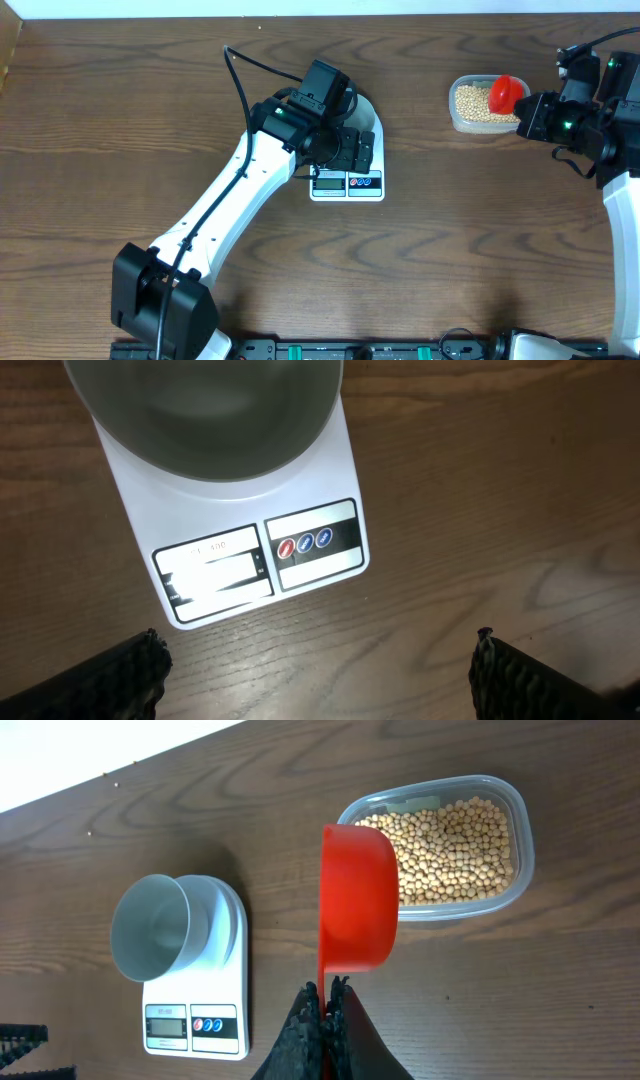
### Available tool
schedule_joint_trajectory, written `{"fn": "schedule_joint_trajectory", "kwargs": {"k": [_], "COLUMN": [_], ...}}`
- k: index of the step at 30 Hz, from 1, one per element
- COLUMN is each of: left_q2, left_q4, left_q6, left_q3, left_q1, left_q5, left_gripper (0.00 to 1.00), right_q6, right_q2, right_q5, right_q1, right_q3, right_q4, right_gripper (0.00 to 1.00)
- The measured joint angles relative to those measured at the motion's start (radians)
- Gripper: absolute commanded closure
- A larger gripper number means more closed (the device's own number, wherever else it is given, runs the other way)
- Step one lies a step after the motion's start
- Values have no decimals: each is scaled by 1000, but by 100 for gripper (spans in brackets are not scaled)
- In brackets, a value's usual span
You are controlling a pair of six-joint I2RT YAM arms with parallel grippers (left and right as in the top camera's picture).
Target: Scoop item into bowl and weigh 50g on scale
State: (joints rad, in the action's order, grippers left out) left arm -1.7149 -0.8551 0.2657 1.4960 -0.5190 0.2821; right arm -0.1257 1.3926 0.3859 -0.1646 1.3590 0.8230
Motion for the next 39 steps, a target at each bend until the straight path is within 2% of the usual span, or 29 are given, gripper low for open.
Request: {"fn": "schedule_joint_trajectory", "kwargs": {"k": [39], "left_q2": [0], "left_q4": [24], "left_q6": [0], "left_q3": [0], "left_q1": [0], "left_q5": [0], "left_gripper": [2], "right_q6": [5], "right_q2": [0], "right_q5": [19], "right_q1": [0], "right_q3": [0], "right_q4": [6], "right_gripper": [99]}}
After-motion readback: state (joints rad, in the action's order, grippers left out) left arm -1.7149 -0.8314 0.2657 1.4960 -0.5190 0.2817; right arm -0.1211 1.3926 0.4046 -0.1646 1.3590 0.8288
